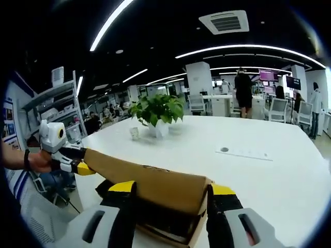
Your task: Operate the shoe box by opening the lid, removing the specified soft item, and placing it in the target area until the item is outside and the box remains undamaged.
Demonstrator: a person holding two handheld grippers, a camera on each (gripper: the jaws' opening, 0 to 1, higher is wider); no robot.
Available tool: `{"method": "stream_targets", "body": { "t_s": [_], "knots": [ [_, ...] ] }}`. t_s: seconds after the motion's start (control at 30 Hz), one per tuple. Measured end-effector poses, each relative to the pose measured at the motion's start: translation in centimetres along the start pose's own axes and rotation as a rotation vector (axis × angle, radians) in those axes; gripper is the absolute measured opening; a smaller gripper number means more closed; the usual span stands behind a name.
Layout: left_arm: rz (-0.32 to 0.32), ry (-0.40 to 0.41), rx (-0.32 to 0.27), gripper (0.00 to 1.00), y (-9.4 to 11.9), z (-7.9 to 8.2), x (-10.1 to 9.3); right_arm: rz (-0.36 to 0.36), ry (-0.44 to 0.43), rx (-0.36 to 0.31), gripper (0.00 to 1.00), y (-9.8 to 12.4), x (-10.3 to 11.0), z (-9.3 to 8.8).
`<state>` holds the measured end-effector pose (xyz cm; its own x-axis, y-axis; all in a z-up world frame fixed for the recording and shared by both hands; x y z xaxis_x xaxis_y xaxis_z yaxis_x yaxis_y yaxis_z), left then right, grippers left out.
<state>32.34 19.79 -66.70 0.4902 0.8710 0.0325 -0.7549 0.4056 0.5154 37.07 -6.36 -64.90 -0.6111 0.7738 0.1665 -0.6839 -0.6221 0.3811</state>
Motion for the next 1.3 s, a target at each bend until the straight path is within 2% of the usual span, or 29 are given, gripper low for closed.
{"method": "stream_targets", "body": {
  "t_s": [0.23,0.4,0.67,0.87,1.0,1.3],
  "knots": [
    [0.062,-0.036,-0.017,0.33,-0.1,0.7,0.9,0.000,0.021,-0.013,0.52,-0.3,-0.3,1.4],
    [0.108,-0.024,-0.041,0.24,-0.1,1.3,1.9,-0.002,0.053,-0.032,0.52,-0.6,-0.3,2.3],
    [0.166,-0.030,-0.052,0.11,-0.3,2.0,3.2,0.006,0.056,-0.050,0.52,-1.1,-0.7,3.2],
    [0.210,-0.061,-0.046,0.08,-0.4,2.4,3.6,0.014,0.062,-0.054,0.52,-1.3,-0.8,3.5],
    [0.233,-0.046,-0.046,0.07,-0.5,2.6,3.9,0.022,0.093,-0.059,0.51,-1.3,-0.7,3.9],
    [0.239,-0.024,-0.042,0.05,-0.9,3.1,4.3,0.049,0.113,-0.067,0.53,-1.0,-0.7,3.6]
  ]
}}
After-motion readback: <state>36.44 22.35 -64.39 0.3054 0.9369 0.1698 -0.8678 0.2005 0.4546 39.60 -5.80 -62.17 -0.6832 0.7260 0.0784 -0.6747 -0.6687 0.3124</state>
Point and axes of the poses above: the point that each gripper's makers call its tool centre point, and the gripper's own axes: y roughly backward along the fingers, x roughly to its left, z roughly out of its top, the point moved 4 cm from there along y, roughly backward along the fingers, and after that the axes turned 1 degree about x, right-handed, at the moved point
